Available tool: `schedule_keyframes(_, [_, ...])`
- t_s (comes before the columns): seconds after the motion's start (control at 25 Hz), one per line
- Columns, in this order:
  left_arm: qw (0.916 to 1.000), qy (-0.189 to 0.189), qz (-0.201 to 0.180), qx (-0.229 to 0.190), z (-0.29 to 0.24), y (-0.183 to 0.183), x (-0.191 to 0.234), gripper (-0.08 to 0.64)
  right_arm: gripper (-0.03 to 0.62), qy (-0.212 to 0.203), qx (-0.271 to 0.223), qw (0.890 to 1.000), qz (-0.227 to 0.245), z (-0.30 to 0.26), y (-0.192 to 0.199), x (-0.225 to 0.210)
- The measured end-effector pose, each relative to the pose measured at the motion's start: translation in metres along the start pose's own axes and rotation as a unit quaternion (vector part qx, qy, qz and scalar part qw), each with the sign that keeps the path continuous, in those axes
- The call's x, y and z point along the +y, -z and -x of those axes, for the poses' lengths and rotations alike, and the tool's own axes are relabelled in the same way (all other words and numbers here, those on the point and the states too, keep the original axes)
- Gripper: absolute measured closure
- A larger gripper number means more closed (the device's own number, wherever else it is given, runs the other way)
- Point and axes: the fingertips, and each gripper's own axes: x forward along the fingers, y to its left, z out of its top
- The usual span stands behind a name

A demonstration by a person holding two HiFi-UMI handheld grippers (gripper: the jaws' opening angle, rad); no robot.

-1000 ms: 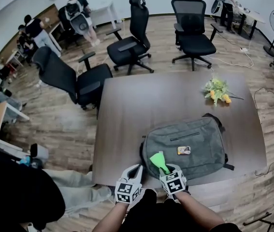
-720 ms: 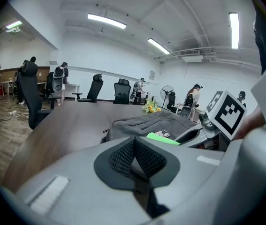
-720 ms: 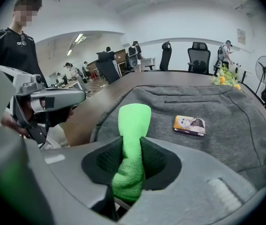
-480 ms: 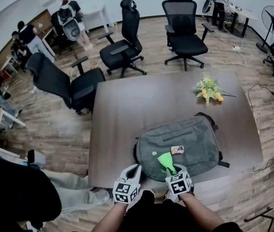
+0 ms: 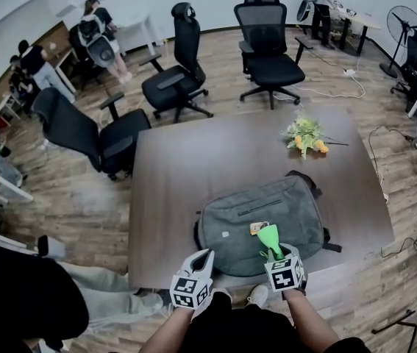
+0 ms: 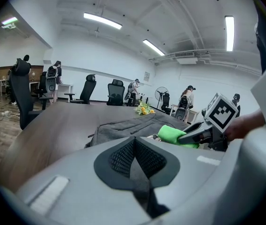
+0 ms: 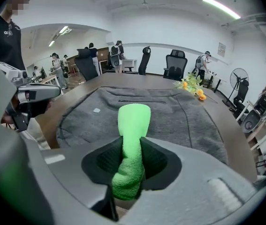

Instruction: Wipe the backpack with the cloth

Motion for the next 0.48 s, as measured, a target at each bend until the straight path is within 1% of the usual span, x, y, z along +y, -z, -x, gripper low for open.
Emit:
schedule_keyframes(0.24, [1.0000,0.004,-0.009,0.002,-0.005,-0.001,-0.008,0.540,0.489,0.054,-0.016,0.998,-0.013,0.014,-0.002,-0.053])
schedule_keyframes(0.36, [0.9996,0.005,-0.027,0.004,-0.008,0.000,-0.015,0.540,0.489,0.072,-0.023,0.997,-0.030,0.023,-0.003,-0.078])
schedule_keyframes(0.48, [0.9994,0.009,-0.032,0.005,-0.010,0.001,-0.020,0.540,0.489,0.088,-0.029,0.995,-0.045,0.030,-0.001,-0.097])
